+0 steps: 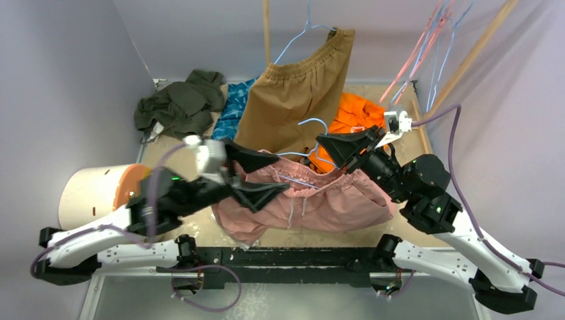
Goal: Place the shorts on the hanger
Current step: Hang the shorts on the hanger.
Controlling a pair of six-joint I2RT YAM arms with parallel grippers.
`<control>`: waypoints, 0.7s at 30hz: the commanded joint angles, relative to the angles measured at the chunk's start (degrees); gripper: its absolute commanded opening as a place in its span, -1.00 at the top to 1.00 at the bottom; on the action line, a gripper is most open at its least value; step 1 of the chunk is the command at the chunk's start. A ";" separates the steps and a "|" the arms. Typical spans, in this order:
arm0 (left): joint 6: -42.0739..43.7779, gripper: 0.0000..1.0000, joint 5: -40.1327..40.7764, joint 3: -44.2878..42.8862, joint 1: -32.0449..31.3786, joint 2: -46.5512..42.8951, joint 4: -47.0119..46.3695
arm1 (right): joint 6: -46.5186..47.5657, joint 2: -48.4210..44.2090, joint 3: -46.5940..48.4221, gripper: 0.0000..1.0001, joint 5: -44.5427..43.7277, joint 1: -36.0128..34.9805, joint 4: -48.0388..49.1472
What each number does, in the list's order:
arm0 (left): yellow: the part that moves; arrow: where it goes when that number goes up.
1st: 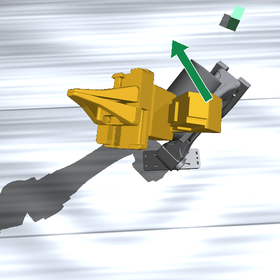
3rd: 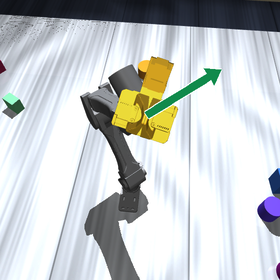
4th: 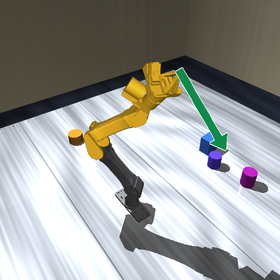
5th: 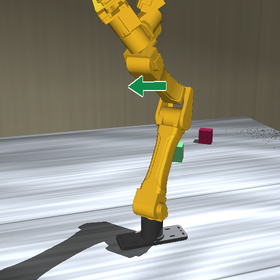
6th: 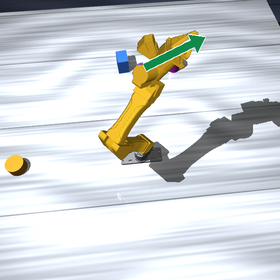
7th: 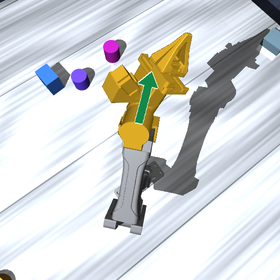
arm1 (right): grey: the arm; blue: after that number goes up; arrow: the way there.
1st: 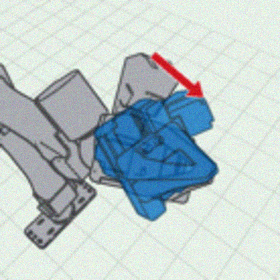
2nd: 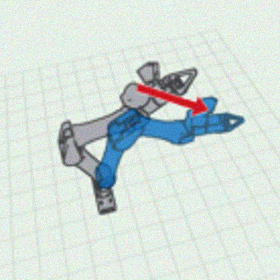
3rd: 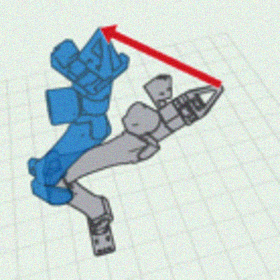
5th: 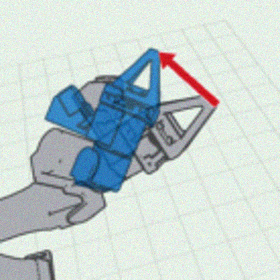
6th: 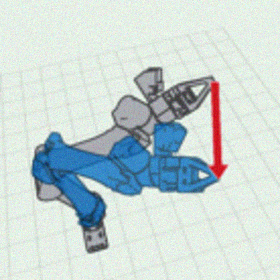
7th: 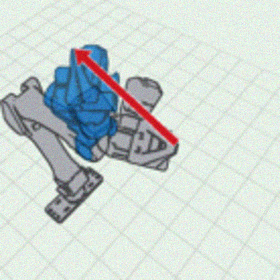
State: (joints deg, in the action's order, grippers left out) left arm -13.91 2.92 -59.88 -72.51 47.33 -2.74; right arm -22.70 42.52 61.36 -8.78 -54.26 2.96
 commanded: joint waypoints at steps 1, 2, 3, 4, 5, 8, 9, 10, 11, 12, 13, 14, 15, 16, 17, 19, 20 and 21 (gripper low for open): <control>4.17 -0.39 5.07 -3.88 -0.26 -10.43 10.35 | 2.52 -3.04 2.06 1.00 4.61 0.21 2.91; 5.99 -0.39 7.84 -4.22 -0.26 -11.79 12.68 | 3.11 -3.51 1.97 1.00 5.84 0.26 2.65; 7.86 -0.38 10.10 -4.87 -0.26 -12.35 15.49 | 3.71 -3.96 1.86 1.00 6.83 0.21 2.46; 9.72 -0.36 12.07 -5.93 -0.26 -12.21 18.61 | 4.24 -4.42 1.90 1.00 7.93 0.22 2.16; 11.42 -0.33 13.48 -7.16 -0.25 -11.50 22.23 | 4.75 -4.82 1.98 1.00 8.97 0.21 1.66; 16.09 -0.19 15.71 -10.61 -0.26 -7.63 30.40 | 5.71 -5.71 2.62 1.00 11.72 0.21 0.12; 17.45 -0.15 15.54 -11.37 -0.26 -6.28 32.53 | 6.22 -5.77 2.85 1.00 12.82 0.21 -0.35; 18.76 -0.10 14.93 -11.96 -0.26 -5.23 33.37 | 6.62 -5.86 3.17 1.00 13.17 0.25 -1.14; 19.97 -0.08 14.02 -12.44 -0.26 -4.31 33.86 | 6.70 -5.83 3.49 1.00 13.36 0.25 -1.57; 21.10 -0.07 12.82 -12.74 -0.26 -3.62 34.14 | 6.90 -5.79 3.72 1.00 13.60 0.26 -1.90; 22.25 -0.04 11.68 -13.03 -0.26 -3.06 34.42 | 7.24 -5.76 3.88 1.00 13.73 0.21 -2.14; 23.16 -0.04 10.62 -13.57 -0.26 -2.55 34.84 | 7.30 -5.86 3.93 1.00 13.82 0.21 -2.18; 23.84 -0.04 10.00 -14.20 -0.24 -2.25 35.58 | 7.25 -5.96 3.94 1.00 14.12 0.25 -2.09; 24.51 -0.07 9.33 -15.10 -0.26 -1.90 36.98 | 7.23 -6.09 3.87 1.00 14.46 0.23 -1.86; 24.80 -0.11 8.49 -16.28 -0.24 -1.64 38.64 | 7.24 -6.12 3.85 1.00 14.94 0.27 -1.51; 24.57 -0.13 7.03 -18.52 -0.26 -0.91 42.77 | 7.21 -6.04 3.93 1.00 16.07 0.23 -1.01; 24.10 -0.13 6.50 -19.39 -0.26 -0.53 44.62 | 7.30 -5.96 4.02 1.00 16.60 0.25 -0.81; 23.50 -0.13 5.76 -20.01 -0.26 -0.11 46.10 | 7.37 -5.96 4.02 1.00 17.13 0.23 -0.63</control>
State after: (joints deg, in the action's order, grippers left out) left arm 7.97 12.05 -73.49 -72.51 48.21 37.63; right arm -16.60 36.99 62.57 5.06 -54.26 -1.43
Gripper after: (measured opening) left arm 0.562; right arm 0.015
